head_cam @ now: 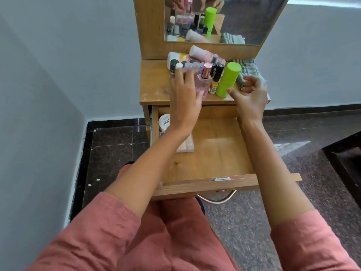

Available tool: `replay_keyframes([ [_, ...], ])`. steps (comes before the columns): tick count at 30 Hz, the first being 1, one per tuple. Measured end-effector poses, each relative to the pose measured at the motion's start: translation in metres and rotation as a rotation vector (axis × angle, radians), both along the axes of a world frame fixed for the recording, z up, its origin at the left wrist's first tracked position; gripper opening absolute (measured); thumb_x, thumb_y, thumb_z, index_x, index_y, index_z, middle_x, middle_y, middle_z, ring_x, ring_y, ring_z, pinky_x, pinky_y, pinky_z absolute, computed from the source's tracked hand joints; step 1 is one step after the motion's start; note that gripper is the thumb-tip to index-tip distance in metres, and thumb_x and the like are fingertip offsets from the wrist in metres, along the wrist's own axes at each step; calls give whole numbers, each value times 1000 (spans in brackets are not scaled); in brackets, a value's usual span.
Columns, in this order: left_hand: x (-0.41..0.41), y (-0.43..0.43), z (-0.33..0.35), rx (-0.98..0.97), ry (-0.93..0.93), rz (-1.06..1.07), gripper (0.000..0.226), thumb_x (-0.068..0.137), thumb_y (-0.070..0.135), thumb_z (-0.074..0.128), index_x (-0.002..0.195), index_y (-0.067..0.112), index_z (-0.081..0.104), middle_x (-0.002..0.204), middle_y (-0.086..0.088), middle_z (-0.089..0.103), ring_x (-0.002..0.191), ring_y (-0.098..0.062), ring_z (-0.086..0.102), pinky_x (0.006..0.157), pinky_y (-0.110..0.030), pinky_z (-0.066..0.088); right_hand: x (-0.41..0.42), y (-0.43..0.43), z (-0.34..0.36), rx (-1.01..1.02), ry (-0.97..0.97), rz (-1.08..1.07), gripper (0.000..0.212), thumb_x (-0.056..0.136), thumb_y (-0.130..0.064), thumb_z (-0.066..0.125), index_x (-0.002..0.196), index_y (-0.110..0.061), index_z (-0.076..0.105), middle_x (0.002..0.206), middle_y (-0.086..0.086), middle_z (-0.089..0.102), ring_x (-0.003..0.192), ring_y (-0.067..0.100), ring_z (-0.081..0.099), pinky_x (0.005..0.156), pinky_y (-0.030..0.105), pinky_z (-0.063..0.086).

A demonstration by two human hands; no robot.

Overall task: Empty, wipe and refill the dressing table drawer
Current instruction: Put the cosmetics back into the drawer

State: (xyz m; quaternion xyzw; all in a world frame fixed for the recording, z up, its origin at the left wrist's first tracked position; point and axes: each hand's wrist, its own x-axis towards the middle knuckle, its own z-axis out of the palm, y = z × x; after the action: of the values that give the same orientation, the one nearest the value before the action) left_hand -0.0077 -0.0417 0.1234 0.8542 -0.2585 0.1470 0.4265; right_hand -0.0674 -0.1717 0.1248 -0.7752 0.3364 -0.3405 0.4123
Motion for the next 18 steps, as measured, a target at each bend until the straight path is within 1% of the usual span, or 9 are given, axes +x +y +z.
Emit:
replay_keyframes([
  [1,4,-3,1,40,2,13,43,81,14,67,121,11,53,122,-10,47,113,-23,45,95,-23,36,3,-4,1,-3,18,0,55,70,-18,77,117,-8,51,112,8,52,97,13,52,89,23,46],
  [3,10,-8,1,144,-14,39,46,81,24,66,124,14,51,126,-9,43,114,-23,41,93,-25,37,10,-10,1,-13,53,27,67,69,-20,78,125,-9,43,122,10,48,111,18,49,99,28,43],
  [5,15,-13,0,225,-32,48,47,83,30,64,125,16,50,130,-7,40,114,-22,39,93,-27,37,18,-12,1,2,72,70,75,69,-18,78,131,-8,37,129,11,46,117,18,47,103,28,40],
  [7,19,-18,0,267,-28,49,46,84,31,63,125,15,51,133,-6,38,117,-24,38,95,-29,36,25,-12,1,12,83,93,78,69,-17,78,133,-6,34,131,12,46,121,19,46,104,29,39],
  [10,24,-23,1,307,-26,62,42,84,30,62,122,12,53,136,-8,36,120,-25,37,98,-32,37,33,-12,0,18,89,97,75,71,-15,77,133,-5,36,129,11,49,120,18,46,102,26,40],
  [12,27,-25,2,309,-37,70,39,85,29,62,118,9,56,137,-8,37,120,-26,38,99,-34,38,36,-13,-2,3,88,95,65,72,-14,76,128,-5,42,124,10,54,113,17,51,93,19,42],
  [13,28,-25,2,300,-42,70,38,84,29,63,116,9,57,136,-8,38,119,-25,38,99,-34,39,37,-14,-3,-13,90,88,59,73,-13,75,124,-5,46,120,10,57,110,17,53,89,18,42],
  [15,28,-24,0,268,-38,55,37,84,28,64,115,9,57,133,-7,41,118,-25,39,99,-33,39,37,-15,-4,-31,88,73,50,74,-12,73,119,-4,52,116,10,60,104,17,55,87,21,44],
  [18,27,-23,-3,186,-40,9,35,82,26,67,111,7,61,126,-7,46,114,-23,41,95,-30,42,33,-15,-3,-36,56,63,47,74,-11,73,116,-3,55,112,10,62,98,14,56,88,23,47],
])
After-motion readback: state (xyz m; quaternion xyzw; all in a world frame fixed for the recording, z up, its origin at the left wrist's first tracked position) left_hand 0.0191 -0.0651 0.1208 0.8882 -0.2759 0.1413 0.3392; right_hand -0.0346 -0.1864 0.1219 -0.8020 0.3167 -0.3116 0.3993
